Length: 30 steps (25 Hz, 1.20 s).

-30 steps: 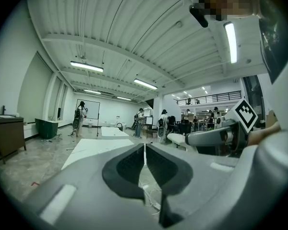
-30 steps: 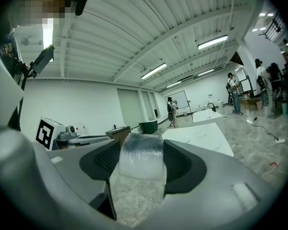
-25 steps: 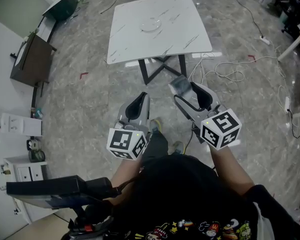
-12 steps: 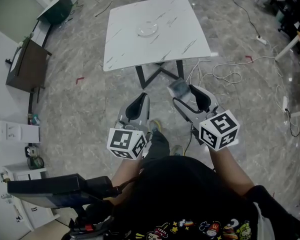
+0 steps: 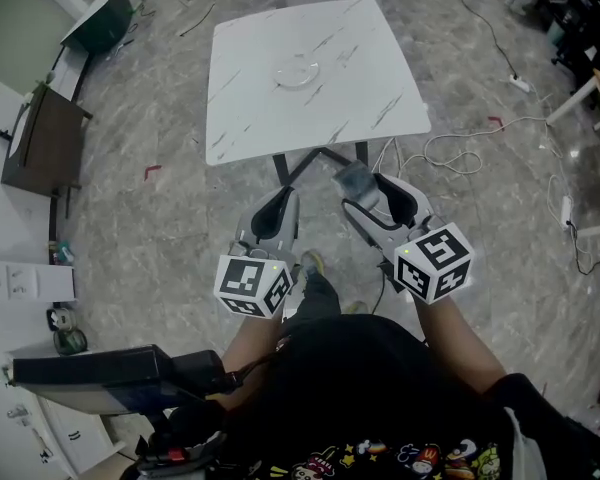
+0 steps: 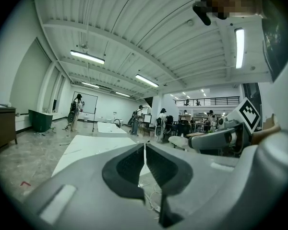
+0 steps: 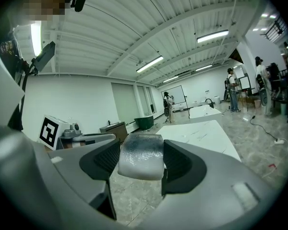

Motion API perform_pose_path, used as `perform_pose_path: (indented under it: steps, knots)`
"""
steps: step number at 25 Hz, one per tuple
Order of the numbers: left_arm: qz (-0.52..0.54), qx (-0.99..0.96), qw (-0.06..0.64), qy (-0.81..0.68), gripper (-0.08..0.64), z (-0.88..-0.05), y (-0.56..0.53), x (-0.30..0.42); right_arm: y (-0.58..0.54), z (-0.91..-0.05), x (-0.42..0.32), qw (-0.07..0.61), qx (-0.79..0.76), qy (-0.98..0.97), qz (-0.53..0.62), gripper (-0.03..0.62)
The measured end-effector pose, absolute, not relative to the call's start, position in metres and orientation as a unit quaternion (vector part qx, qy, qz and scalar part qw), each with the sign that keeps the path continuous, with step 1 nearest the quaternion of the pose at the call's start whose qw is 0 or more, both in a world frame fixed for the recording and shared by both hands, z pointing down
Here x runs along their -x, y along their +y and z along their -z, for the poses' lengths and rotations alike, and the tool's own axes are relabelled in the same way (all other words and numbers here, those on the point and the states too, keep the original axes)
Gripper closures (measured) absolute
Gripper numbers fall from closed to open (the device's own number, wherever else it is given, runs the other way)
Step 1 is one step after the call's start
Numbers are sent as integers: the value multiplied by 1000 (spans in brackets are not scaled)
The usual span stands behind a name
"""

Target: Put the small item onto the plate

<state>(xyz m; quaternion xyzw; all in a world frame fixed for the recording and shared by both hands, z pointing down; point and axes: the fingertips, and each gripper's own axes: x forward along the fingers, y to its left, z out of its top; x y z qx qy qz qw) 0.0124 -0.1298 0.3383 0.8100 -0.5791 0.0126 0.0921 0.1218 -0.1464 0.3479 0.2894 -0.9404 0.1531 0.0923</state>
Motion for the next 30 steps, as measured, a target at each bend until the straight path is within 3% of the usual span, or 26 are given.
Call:
perform_pose_path:
  steps: [30]
  knots:
    - [9,-841,107,-530,552,-346,-251,111,-253,-356,5,111,-337,-922,-158,281]
